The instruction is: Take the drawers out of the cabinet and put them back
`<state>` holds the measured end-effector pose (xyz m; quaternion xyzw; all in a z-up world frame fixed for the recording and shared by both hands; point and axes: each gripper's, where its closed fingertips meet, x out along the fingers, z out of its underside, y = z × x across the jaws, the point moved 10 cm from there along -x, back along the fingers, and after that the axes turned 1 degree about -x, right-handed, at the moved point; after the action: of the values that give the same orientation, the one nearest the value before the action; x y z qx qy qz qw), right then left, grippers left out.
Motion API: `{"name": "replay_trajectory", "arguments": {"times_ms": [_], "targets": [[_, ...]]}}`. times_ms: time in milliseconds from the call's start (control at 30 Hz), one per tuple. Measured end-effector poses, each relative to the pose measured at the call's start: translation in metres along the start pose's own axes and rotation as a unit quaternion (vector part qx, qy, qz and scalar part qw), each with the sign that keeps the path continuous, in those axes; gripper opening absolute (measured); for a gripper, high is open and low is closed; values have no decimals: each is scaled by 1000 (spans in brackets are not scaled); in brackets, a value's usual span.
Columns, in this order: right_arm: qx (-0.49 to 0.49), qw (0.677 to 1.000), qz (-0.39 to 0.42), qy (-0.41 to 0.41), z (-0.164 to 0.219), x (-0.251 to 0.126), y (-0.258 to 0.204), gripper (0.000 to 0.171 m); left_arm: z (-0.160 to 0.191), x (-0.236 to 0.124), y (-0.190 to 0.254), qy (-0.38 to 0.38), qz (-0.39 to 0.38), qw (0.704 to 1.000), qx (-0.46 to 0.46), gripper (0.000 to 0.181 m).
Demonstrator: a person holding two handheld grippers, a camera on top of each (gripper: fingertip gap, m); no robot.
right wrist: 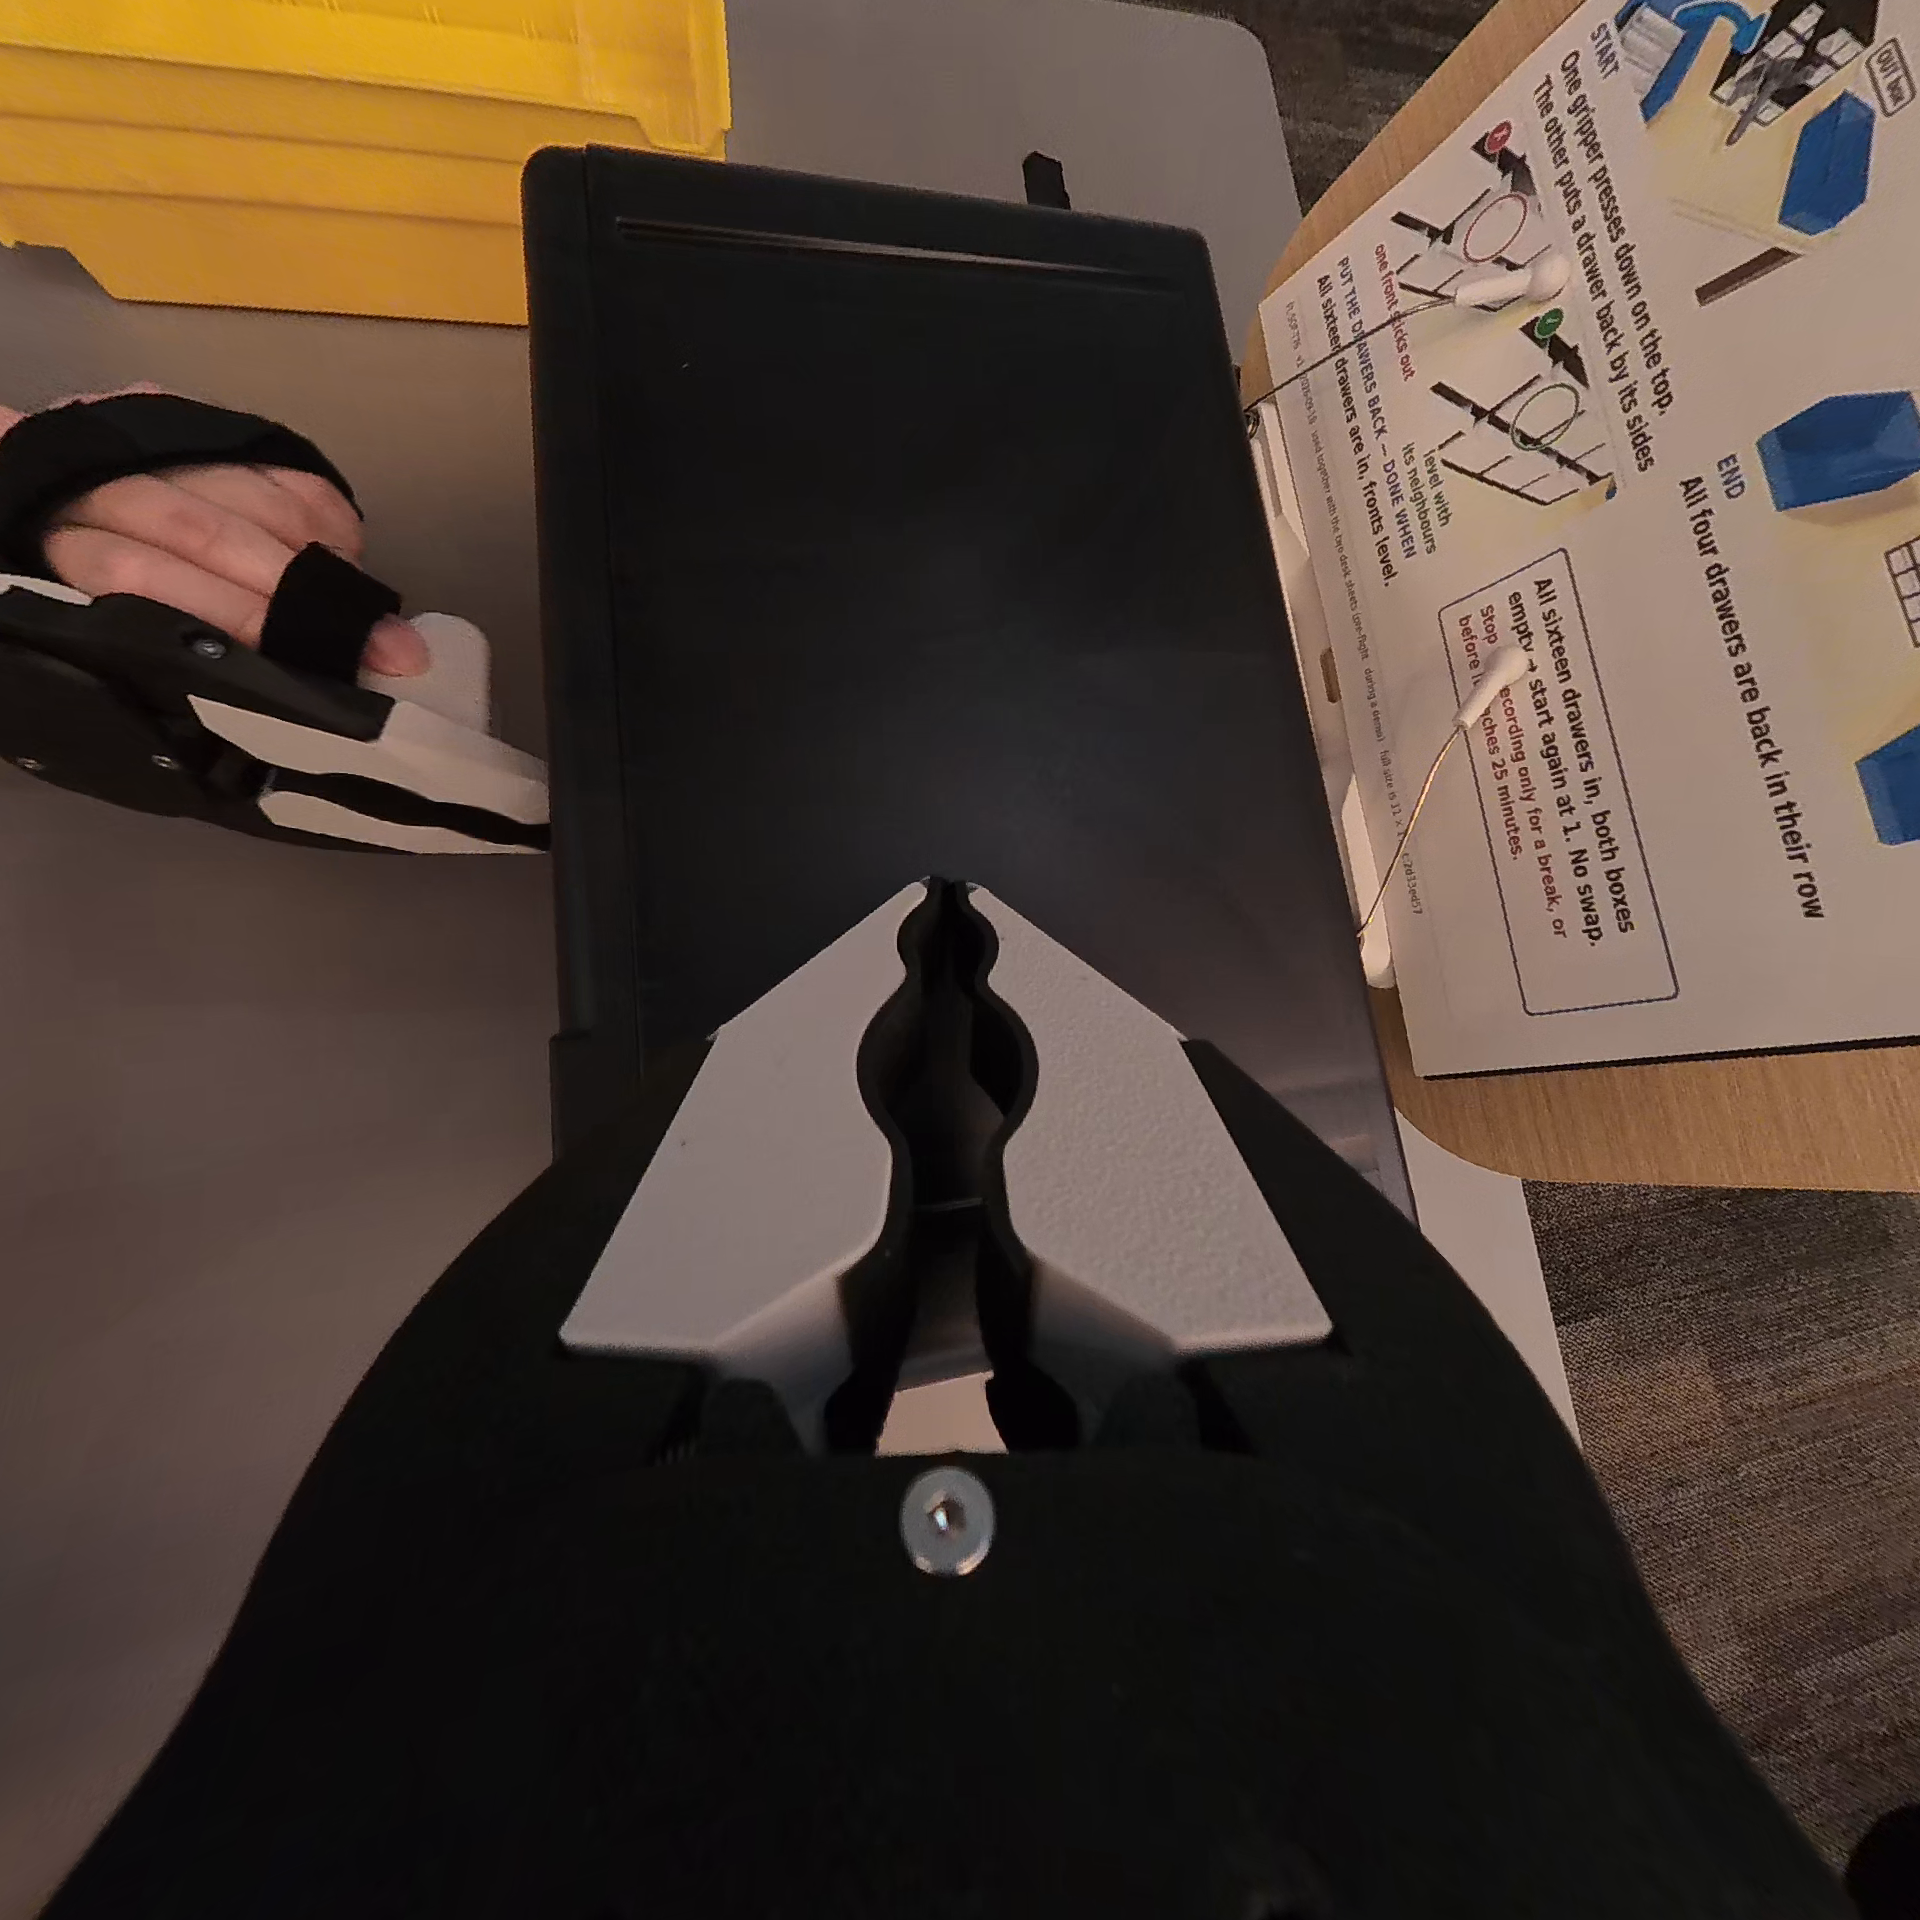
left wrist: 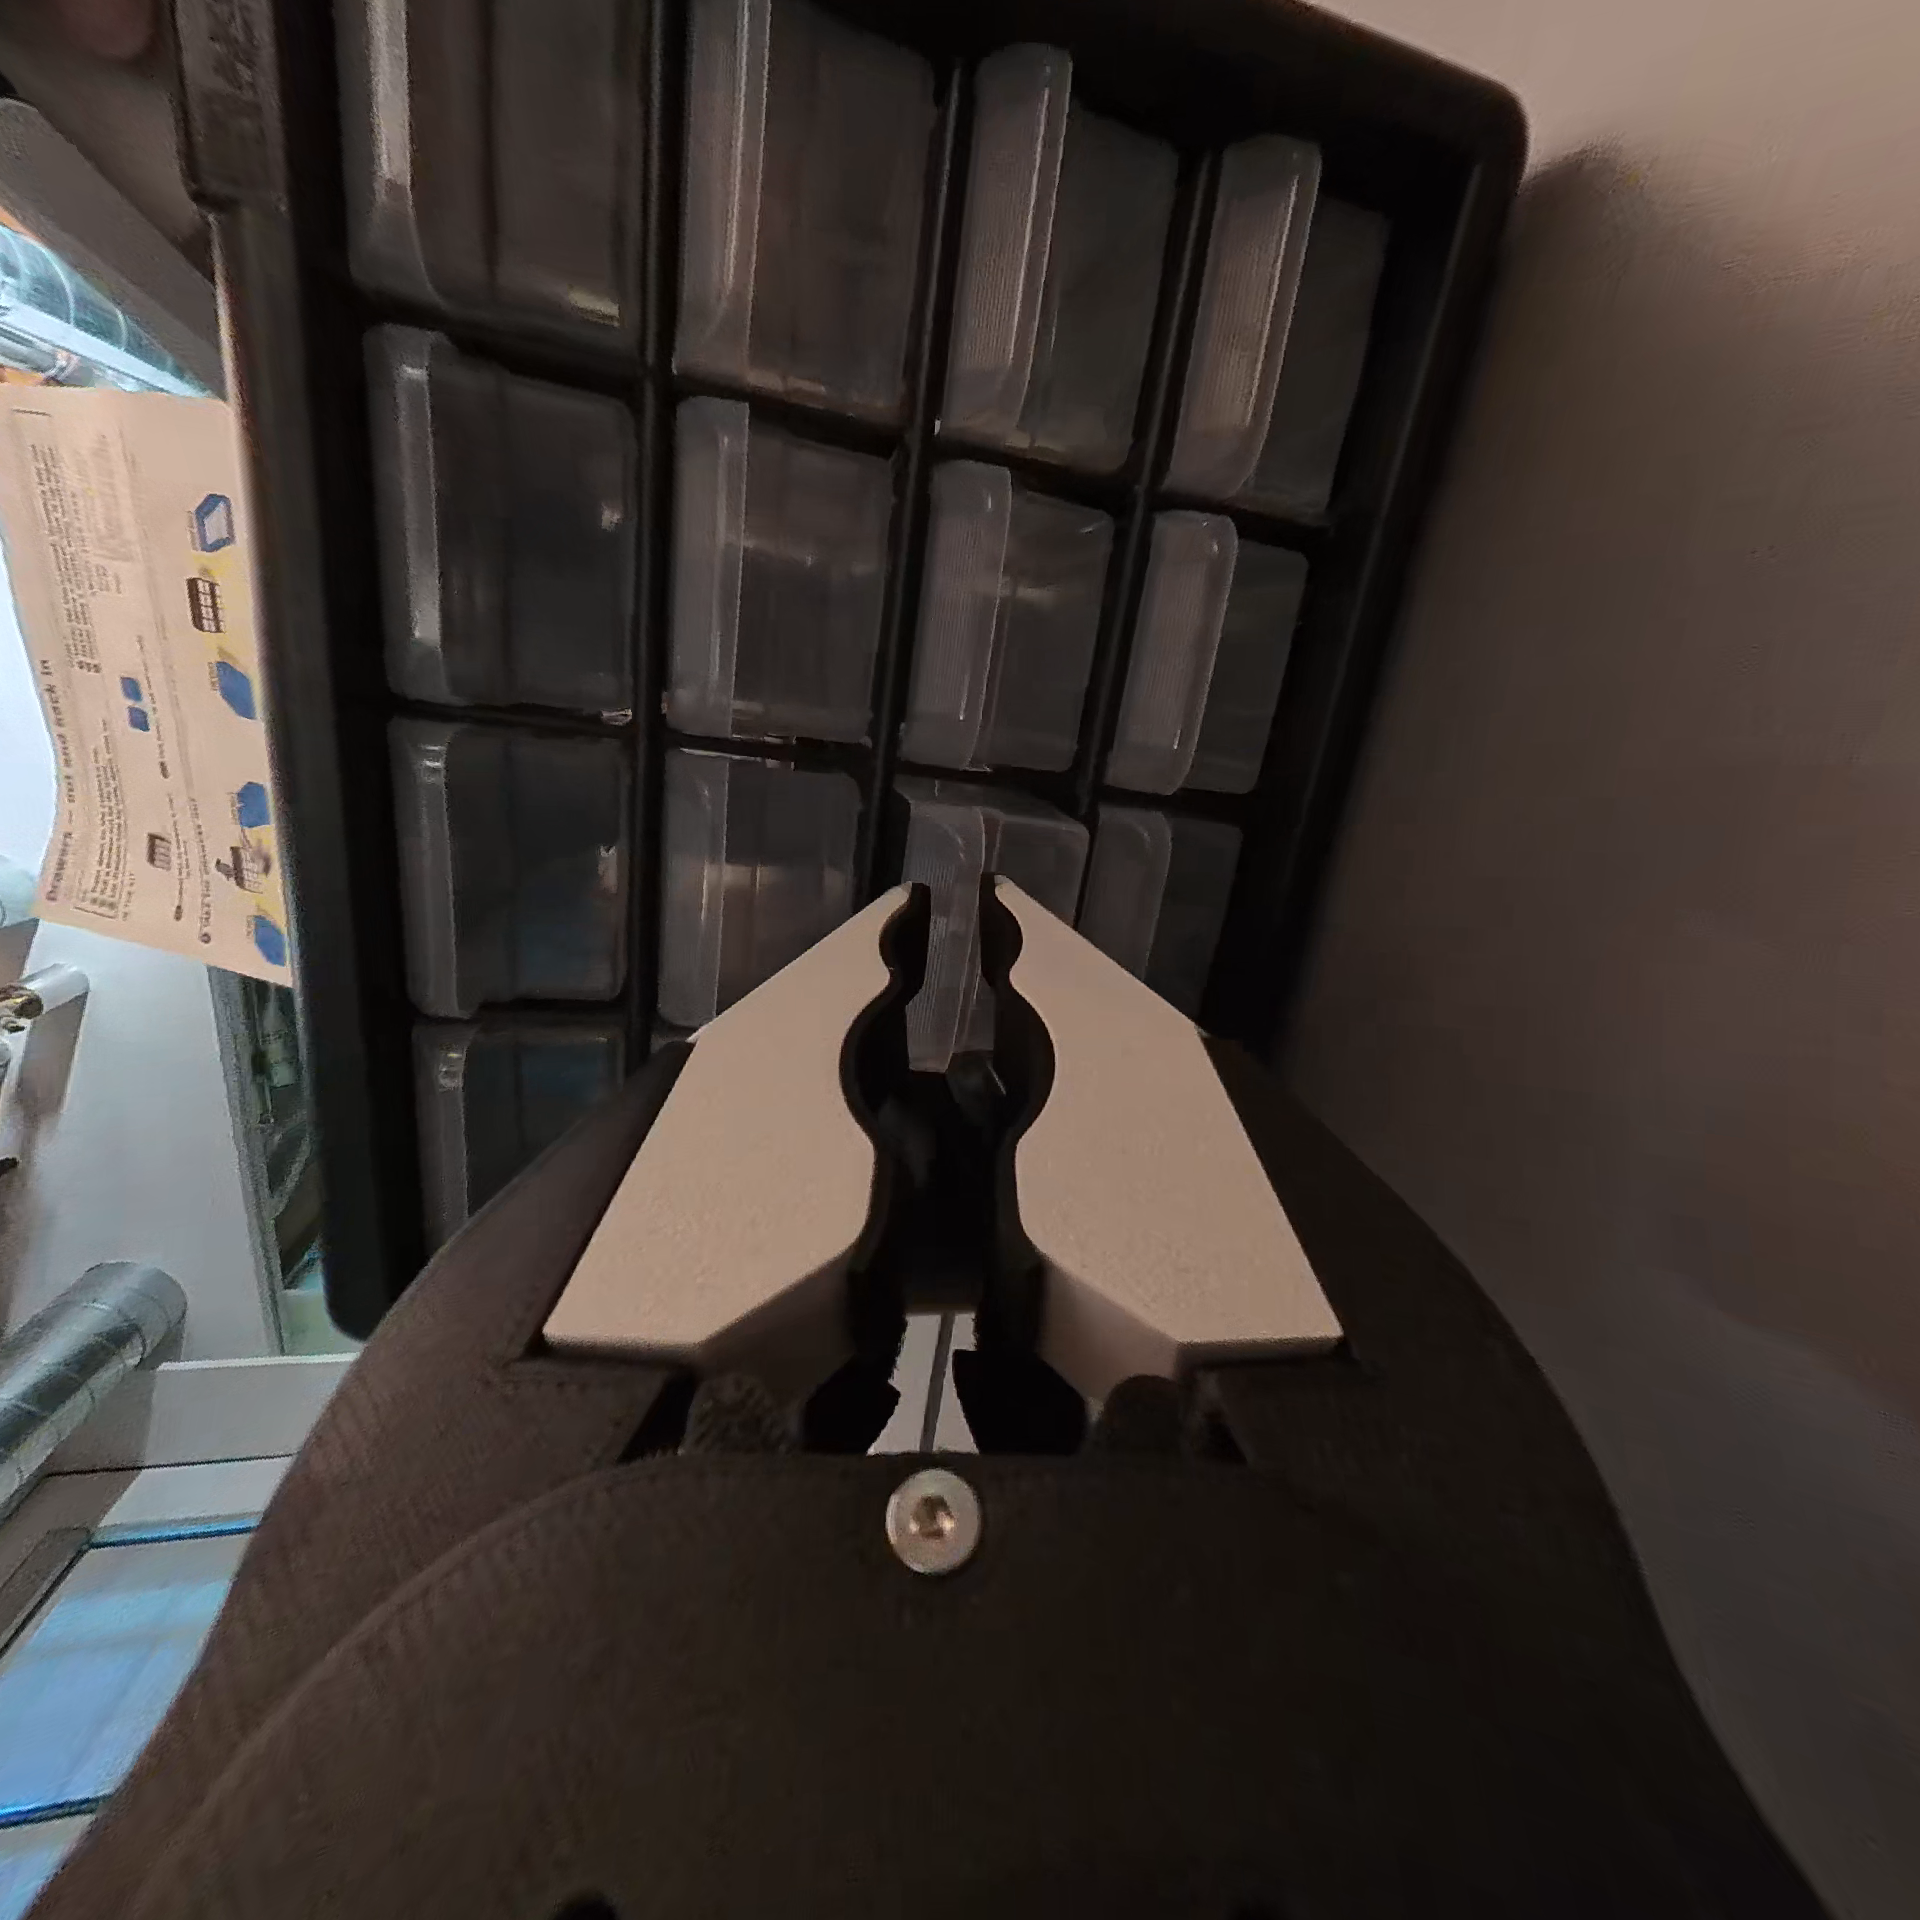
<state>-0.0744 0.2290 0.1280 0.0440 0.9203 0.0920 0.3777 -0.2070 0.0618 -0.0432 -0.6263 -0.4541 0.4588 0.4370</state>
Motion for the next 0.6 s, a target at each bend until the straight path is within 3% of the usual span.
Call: {"name": "replay_trajectory", "arguments": {"times_ms": [433,600], "targets": [[1,1000,2,-4,-1,0,0,0,3,12,-1,-12,-26,999,-14,9],[5,1000,-1,3,0,0,0,0,11,-25,-2,-26,-26,993,-116,31]]}}
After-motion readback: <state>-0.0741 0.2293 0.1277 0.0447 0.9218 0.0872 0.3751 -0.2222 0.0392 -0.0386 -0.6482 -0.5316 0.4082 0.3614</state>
